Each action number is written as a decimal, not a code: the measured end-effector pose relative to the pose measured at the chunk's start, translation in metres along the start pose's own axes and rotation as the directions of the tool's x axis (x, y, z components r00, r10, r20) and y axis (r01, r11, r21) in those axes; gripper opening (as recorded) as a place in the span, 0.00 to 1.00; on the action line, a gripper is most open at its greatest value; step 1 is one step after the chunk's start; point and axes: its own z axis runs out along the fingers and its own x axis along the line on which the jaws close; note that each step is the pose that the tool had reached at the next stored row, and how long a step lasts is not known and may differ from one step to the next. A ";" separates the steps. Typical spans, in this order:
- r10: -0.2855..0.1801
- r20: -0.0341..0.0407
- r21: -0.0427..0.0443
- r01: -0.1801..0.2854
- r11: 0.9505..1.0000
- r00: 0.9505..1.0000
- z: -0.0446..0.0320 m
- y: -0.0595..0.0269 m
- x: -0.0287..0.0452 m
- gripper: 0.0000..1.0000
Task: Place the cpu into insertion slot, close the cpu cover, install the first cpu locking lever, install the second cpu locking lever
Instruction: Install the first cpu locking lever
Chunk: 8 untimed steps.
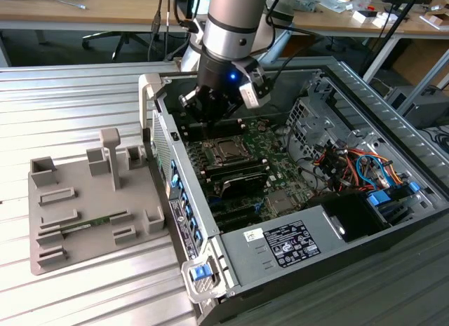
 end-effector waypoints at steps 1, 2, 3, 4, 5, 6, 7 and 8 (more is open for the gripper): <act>-0.001 0.000 0.000 0.001 1.000 1.000 0.0002 0.0017 0.0001 0.10; -0.001 0.000 -0.001 0.001 1.000 1.000 0.0004 0.0035 0.0002 0.10; -0.002 0.000 -0.002 0.002 1.000 1.000 0.0007 0.0051 0.0003 0.10; -0.002 0.000 -0.004 0.002 1.000 1.000 0.0012 0.0066 0.0005 0.10; -0.003 0.001 -0.006 0.003 1.000 1.000 0.0018 0.0076 0.0005 0.10; -0.005 0.001 -0.016 0.005 1.000 1.000 0.0054 0.0114 0.0011 0.10; -0.005 0.002 -0.018 0.005 1.000 1.000 0.0063 0.0123 0.0011 0.10; -0.006 0.002 -0.019 0.006 1.000 1.000 0.0073 0.0138 0.0011 0.10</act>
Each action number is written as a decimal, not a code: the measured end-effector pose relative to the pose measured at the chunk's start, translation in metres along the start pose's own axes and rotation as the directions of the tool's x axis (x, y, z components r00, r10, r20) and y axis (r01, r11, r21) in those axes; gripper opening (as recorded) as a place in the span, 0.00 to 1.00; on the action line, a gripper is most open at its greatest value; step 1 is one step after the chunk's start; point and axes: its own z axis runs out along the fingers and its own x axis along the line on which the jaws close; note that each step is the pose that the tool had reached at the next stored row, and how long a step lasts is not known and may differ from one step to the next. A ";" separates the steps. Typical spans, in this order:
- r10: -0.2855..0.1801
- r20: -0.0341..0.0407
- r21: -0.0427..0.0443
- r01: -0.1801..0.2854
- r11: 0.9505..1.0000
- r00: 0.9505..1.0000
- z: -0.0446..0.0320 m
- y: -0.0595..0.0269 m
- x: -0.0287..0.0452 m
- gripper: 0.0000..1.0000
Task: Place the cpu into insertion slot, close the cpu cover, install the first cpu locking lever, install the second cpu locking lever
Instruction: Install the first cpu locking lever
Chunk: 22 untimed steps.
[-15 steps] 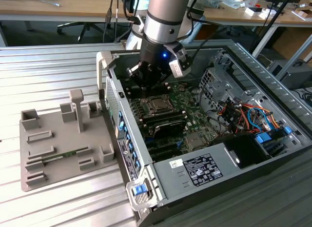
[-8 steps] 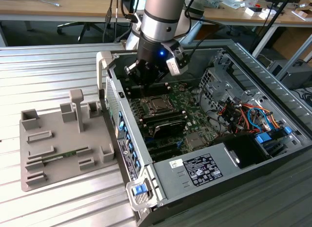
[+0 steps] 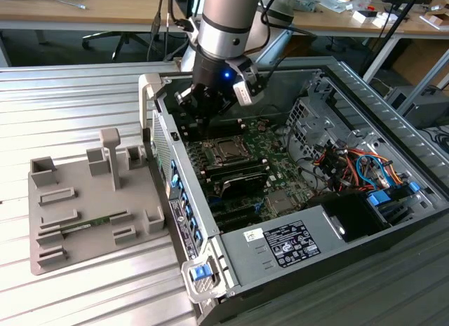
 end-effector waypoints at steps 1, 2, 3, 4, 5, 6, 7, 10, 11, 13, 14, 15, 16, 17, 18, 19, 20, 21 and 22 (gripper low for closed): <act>0.000 0.000 -0.001 0.000 1.000 1.000 0.0007 0.0017 -0.0001 0.10; -0.001 0.000 -0.002 0.001 1.000 1.000 0.0014 0.0039 -0.0002 0.10; -0.002 0.000 -0.004 0.002 1.000 1.000 0.0021 0.0063 -0.0004 0.10; -0.002 0.001 -0.005 0.002 1.000 1.000 0.0028 0.0084 -0.0006 0.10; -0.003 0.001 -0.006 0.003 1.000 1.000 0.0034 0.0107 -0.0007 0.10; -0.004 0.001 -0.008 0.004 1.000 1.000 0.0040 0.0131 -0.0009 0.10; -0.005 0.001 -0.009 0.005 1.000 1.000 0.0046 0.0152 -0.0010 0.10; -0.010 0.002 -0.013 0.010 1.000 1.000 0.0068 0.0205 -0.0015 0.10; -0.012 0.001 -0.013 0.012 1.000 1.000 0.0071 0.0206 -0.0017 0.10; -0.014 0.001 -0.013 0.014 1.000 1.000 0.0075 0.0205 -0.0034 0.10; -0.015 0.001 -0.013 0.015 1.000 1.000 0.0077 0.0205 -0.0043 0.10; -0.016 0.001 -0.013 0.016 1.000 1.000 0.0078 0.0204 -0.0052 0.10; -0.017 0.001 -0.013 0.017 1.000 1.000 0.0081 0.0204 -0.0069 0.10; -0.017 0.001 -0.013 0.017 1.000 1.000 0.0082 0.0204 -0.0078 0.10; -0.017 0.001 -0.013 0.017 1.000 1.000 0.0082 0.0204 -0.0088 0.10; -0.017 0.001 -0.013 0.018 1.000 1.000 0.0082 0.0203 -0.0104 0.10; -0.018 0.001 -0.013 0.018 1.000 1.000 0.0082 0.0202 -0.0119 0.10; -0.018 0.001 -0.013 0.018 1.000 1.000 0.0082 0.0201 -0.0128 0.10; -0.018 0.001 -0.013 0.018 1.000 1.000 0.0081 0.0200 -0.0138 0.10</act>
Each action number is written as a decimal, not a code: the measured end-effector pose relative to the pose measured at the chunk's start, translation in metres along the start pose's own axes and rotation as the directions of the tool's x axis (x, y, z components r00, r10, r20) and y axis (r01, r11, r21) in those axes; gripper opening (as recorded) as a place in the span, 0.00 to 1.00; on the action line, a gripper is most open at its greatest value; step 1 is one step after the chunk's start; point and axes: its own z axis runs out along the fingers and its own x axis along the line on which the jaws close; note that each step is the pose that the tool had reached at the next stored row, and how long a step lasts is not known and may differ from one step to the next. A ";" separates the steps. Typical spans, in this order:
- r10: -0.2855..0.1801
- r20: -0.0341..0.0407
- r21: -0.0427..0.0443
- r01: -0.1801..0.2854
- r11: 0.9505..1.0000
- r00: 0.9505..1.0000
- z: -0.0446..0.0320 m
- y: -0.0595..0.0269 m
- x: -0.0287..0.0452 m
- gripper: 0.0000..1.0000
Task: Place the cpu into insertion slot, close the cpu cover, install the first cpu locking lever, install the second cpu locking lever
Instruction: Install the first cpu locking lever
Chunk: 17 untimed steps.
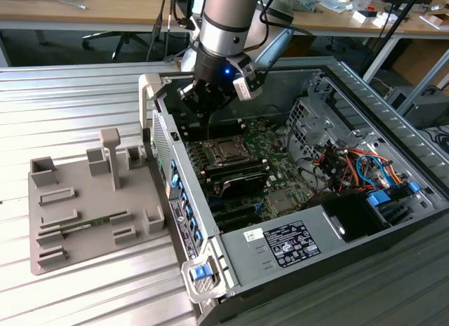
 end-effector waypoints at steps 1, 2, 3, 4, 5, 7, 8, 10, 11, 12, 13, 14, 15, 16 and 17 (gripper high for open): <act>0.000 0.000 0.000 0.000 1.000 1.000 0.0001 0.0001 -0.0001 0.10; 0.000 0.000 0.000 0.000 1.000 1.000 0.0002 0.0001 -0.0002 0.10; 0.000 0.000 0.000 0.000 1.000 1.000 0.0003 0.0000 -0.0003 0.10; 0.000 0.000 0.000 0.000 1.000 1.000 0.0004 0.0000 -0.0004 0.10; 0.000 0.000 0.000 0.000 1.000 1.000 0.0005 0.0000 -0.0005 0.10; 0.000 0.000 0.000 0.000 1.000 1.000 0.0008 0.0000 -0.0007 0.10; 0.000 0.000 0.000 0.000 1.000 1.000 0.0009 0.0000 -0.0008 0.10; 0.000 0.000 0.000 0.000 1.000 1.000 0.0012 -0.0001 -0.0011 0.10; 0.000 0.000 0.000 0.000 1.000 1.000 0.0012 -0.0001 -0.0013 0.10; 0.000 0.000 0.000 0.000 1.000 1.000 0.0017 -0.0001 -0.0017 0.10; 0.000 0.000 0.000 0.000 1.000 1.000 0.0024 -0.0002 -0.0022 0.10; 0.000 0.000 0.000 0.000 1.000 1.000 0.0025 -0.0002 -0.0023 0.10; 0.000 0.000 0.000 0.000 1.000 1.000 0.0026 -0.0002 -0.0024 0.10; 0.000 0.000 0.000 0.000 1.000 1.000 0.0028 -0.0002 -0.0028 0.10; 0.000 0.000 0.000 0.000 1.000 1.000 0.0029 -0.0003 -0.0030 0.10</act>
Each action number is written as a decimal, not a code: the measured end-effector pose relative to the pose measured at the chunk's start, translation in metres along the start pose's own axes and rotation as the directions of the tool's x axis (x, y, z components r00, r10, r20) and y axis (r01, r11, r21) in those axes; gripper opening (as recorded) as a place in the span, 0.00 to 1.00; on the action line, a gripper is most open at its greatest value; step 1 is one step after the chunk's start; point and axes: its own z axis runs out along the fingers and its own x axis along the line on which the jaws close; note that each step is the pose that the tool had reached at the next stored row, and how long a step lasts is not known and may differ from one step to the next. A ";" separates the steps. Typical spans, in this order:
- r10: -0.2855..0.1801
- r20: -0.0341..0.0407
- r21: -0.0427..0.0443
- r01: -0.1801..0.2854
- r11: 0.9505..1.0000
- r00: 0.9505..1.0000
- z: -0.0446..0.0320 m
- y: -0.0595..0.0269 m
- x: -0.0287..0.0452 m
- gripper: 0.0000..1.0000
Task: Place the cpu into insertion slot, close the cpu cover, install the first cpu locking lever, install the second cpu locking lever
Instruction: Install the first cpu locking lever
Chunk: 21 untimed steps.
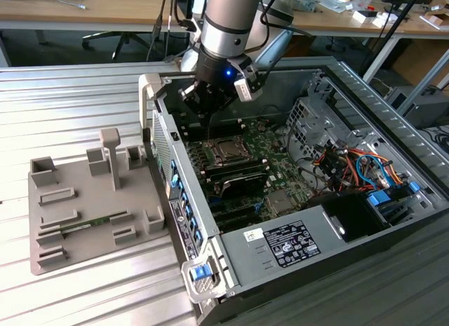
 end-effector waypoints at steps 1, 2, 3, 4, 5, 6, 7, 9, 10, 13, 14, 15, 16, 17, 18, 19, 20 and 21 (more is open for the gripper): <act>0.000 0.000 0.000 0.000 1.000 1.000 0.0001 0.0000 -0.0001 0.10; 0.000 0.000 0.000 0.000 1.000 1.000 0.0010 0.0000 -0.0003 0.10; 0.000 0.000 0.000 0.000 1.000 1.000 0.0021 0.0000 -0.0004 0.10; 0.000 0.000 0.000 0.000 1.000 1.000 0.0022 -0.0001 -0.0004 0.10; 0.000 0.000 0.000 0.000 1.000 1.000 0.0023 -0.0001 -0.0004 0.10; 0.000 0.000 0.000 0.000 1.000 1.000 0.0025 -0.0001 -0.0004 0.10; 0.000 0.000 0.000 0.000 1.000 1.000 0.0026 -0.0001 -0.0004 0.10; 0.000 0.000 0.000 0.000 1.000 1.000 0.0028 -0.0001 -0.0004 0.10; 0.000 0.000 0.000 0.000 1.000 1.000 0.0029 -0.0001 -0.0004 0.10; 0.000 0.000 0.000 0.000 1.000 1.000 0.0032 -0.0001 -0.0004 0.10; 0.000 0.000 0.000 0.000 1.000 1.000 0.0033 -0.0001 -0.0004 0.10; 0.000 0.000 0.000 0.000 1.000 1.000 0.0034 -0.0001 -0.0004 0.10; 0.000 0.000 0.000 0.000 1.000 1.000 0.0034 -0.0001 -0.0004 0.10; 0.000 0.000 0.000 0.000 1.000 1.000 0.0035 -0.0001 -0.0004 0.10; 0.000 0.000 0.000 0.000 1.000 1.000 0.0037 -0.0001 -0.0004 0.10; 0.000 0.000 0.000 0.000 1.000 1.000 0.0037 -0.0001 -0.0005 0.10; 0.000 0.000 0.000 0.000 1.000 1.000 0.0038 -0.0001 -0.0005 0.10; 0.000 0.000 0.000 0.000 1.000 1.000 0.0039 -0.0001 -0.0004 0.10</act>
